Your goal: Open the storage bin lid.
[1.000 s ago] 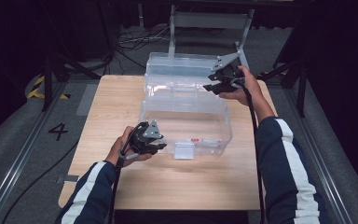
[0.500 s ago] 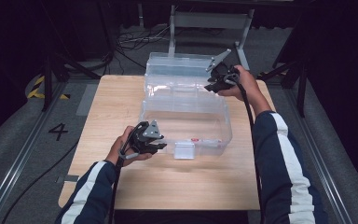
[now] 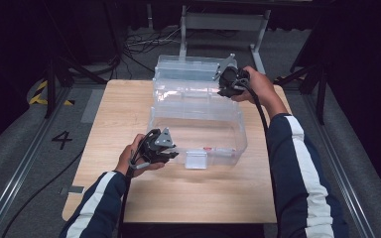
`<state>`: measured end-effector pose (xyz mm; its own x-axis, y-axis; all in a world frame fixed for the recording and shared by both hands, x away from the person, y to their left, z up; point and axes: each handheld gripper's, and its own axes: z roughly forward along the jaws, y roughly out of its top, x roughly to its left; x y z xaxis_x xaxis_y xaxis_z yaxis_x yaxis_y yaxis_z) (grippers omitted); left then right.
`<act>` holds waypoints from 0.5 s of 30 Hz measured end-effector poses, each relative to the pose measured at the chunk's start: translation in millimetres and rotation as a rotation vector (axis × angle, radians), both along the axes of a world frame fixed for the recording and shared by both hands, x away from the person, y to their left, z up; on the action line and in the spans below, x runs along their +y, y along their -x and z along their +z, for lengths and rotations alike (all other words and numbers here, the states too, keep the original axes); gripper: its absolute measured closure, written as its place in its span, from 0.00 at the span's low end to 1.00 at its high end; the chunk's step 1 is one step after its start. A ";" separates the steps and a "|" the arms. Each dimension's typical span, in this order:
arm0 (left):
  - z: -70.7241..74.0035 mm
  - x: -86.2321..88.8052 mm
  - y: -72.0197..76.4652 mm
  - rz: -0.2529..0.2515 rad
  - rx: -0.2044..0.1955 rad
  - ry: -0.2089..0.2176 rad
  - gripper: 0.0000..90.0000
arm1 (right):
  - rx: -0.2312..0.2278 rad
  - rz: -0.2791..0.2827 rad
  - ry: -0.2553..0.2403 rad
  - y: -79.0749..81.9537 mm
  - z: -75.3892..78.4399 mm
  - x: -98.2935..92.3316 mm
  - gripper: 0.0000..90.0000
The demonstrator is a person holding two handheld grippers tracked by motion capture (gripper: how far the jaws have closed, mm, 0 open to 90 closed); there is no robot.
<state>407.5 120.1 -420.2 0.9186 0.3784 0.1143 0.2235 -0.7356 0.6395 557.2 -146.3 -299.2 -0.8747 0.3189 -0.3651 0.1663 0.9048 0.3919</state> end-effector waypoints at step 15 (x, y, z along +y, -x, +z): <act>-0.9 -0.8 0.8 0.019 0.003 0.012 0.75 | 0.032 0.073 0.011 8.1 8.1 0.6 0.95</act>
